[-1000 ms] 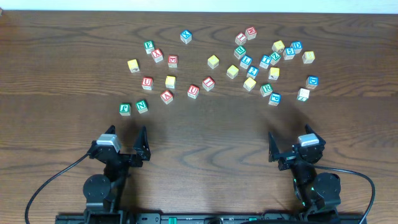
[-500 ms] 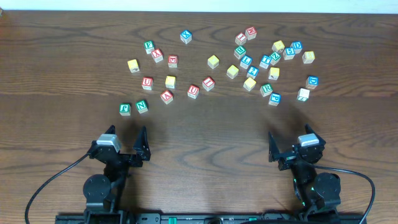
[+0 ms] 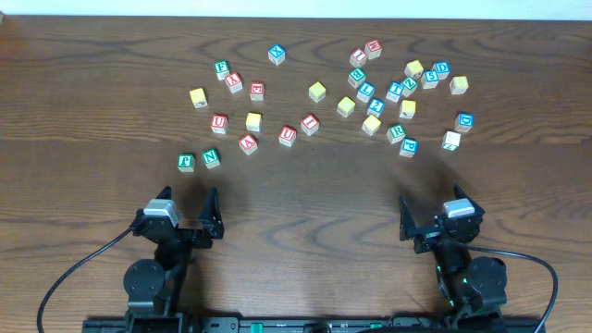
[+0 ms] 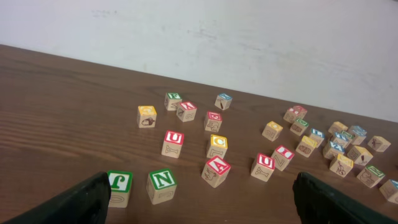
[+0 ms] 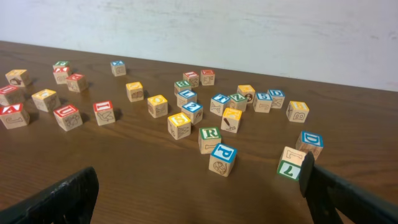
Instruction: Spell out CORL
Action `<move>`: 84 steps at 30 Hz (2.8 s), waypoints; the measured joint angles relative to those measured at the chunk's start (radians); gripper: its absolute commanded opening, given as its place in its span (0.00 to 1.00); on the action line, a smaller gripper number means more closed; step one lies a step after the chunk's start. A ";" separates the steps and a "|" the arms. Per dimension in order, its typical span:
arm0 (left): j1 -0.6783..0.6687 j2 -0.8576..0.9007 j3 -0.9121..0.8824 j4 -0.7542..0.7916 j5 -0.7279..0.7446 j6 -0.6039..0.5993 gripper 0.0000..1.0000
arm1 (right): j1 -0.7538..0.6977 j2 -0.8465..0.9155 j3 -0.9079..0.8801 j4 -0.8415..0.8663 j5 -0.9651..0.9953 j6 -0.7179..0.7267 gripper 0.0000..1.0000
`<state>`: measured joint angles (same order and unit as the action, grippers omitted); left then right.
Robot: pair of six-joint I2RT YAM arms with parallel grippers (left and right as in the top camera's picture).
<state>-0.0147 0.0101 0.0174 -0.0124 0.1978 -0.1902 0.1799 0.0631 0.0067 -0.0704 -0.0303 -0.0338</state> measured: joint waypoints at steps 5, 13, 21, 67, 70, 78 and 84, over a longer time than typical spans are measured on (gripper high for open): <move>0.000 0.000 0.000 0.000 0.000 0.000 0.92 | 0.000 0.000 0.000 0.000 0.000 0.000 0.99; 0.000 0.000 0.000 0.000 0.000 0.000 0.92 | 0.000 0.000 0.000 0.000 0.000 0.000 0.99; 0.000 0.000 0.000 0.000 0.000 0.000 0.92 | 0.000 0.000 0.000 0.000 0.000 0.000 0.99; 0.001 1.336 1.149 -0.717 0.026 0.064 0.98 | 0.000 0.006 0.000 0.000 0.000 0.000 0.99; 0.001 1.382 1.149 -0.715 0.033 0.079 0.98 | 0.000 0.006 0.000 0.000 0.000 0.000 0.99; 0.001 1.571 1.354 -0.884 0.042 0.102 0.98 | 0.000 0.006 0.000 0.000 0.000 0.000 0.99; -0.016 1.728 1.569 -0.961 0.043 0.141 0.98 | 0.000 0.007 0.000 0.000 0.000 0.000 0.99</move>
<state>-0.0307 1.7378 1.5864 -0.9733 0.2413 -0.0494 0.1795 0.0700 0.0067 -0.0704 -0.0299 -0.0338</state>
